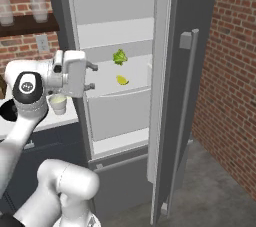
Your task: Grab a lemon wedge from the fridge and one ice cube from the ice bowl, and put them in the glass of lemonade.
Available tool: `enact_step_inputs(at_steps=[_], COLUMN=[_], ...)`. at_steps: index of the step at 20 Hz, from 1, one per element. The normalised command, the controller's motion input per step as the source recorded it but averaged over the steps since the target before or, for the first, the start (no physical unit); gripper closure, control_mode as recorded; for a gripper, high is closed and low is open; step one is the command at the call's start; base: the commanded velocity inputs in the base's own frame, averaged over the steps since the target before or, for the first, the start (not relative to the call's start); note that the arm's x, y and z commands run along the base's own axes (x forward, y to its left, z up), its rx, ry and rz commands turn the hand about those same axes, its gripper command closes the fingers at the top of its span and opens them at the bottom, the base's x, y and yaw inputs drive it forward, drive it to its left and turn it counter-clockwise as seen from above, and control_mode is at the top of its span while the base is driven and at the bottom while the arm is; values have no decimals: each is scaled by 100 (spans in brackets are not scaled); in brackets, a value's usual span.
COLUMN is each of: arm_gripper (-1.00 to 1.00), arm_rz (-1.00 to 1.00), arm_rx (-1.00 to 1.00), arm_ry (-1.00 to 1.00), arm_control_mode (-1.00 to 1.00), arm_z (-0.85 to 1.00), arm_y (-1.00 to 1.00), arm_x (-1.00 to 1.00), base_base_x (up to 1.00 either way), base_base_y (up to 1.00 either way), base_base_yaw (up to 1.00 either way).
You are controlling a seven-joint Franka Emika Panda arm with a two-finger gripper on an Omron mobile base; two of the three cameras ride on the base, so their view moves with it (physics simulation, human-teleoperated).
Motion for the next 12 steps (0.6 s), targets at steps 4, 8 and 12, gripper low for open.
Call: enact_step_inputs(at_steps=[4,8,12], arm_gripper=[-100,-100,-100], arm_rz=[-16,-18,-11], arm_rx=[0,0,0], arm_ry=[37,32,13], arm_control_mode=[-100,-100,-100], arm_z=[19,0,-15], arm_y=[-99,-100,-100], arm_x=[22,19,0], base_base_x=[0,0,0], base_base_y=[0,0,0], base_base_yaw=[0,0,0])
